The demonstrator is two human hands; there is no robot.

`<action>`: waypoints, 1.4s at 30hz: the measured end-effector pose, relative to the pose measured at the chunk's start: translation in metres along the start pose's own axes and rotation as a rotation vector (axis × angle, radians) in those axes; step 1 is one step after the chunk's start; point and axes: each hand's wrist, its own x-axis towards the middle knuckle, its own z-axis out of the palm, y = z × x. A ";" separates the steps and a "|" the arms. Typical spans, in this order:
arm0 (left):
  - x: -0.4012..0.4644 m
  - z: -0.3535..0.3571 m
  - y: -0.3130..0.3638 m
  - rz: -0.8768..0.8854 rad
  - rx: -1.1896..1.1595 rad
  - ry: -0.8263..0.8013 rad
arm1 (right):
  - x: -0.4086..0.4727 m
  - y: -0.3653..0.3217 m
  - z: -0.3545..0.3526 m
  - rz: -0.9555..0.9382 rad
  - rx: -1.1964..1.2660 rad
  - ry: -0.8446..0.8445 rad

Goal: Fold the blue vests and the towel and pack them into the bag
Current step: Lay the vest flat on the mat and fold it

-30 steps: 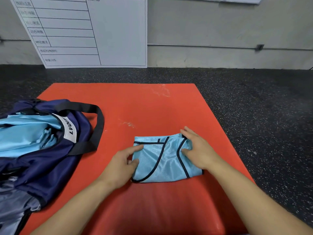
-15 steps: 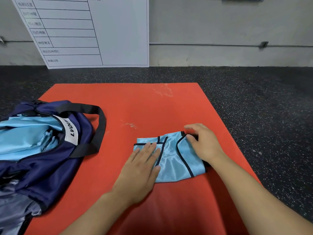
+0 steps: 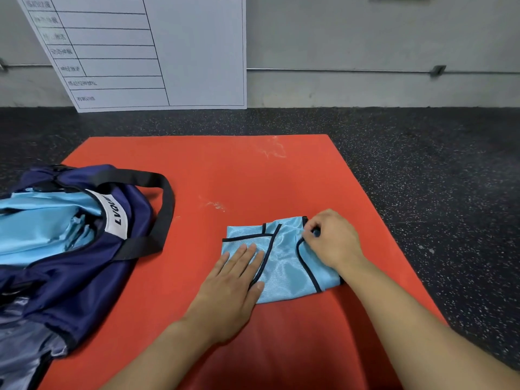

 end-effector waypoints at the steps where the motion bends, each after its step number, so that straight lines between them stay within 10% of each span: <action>1: 0.001 -0.001 0.000 0.001 -0.009 -0.001 | 0.002 -0.001 0.000 -0.003 0.027 0.051; 15: -0.010 0.002 0.005 0.078 0.057 0.053 | -0.005 -0.030 0.038 -0.280 -0.274 0.212; 19: -0.013 0.007 0.003 0.049 0.060 0.067 | -0.035 -0.038 0.069 -0.159 -0.337 -0.094; 42: -0.003 -0.033 -0.034 -0.182 -0.032 0.048 | -0.052 -0.051 0.065 -0.394 -0.188 -0.260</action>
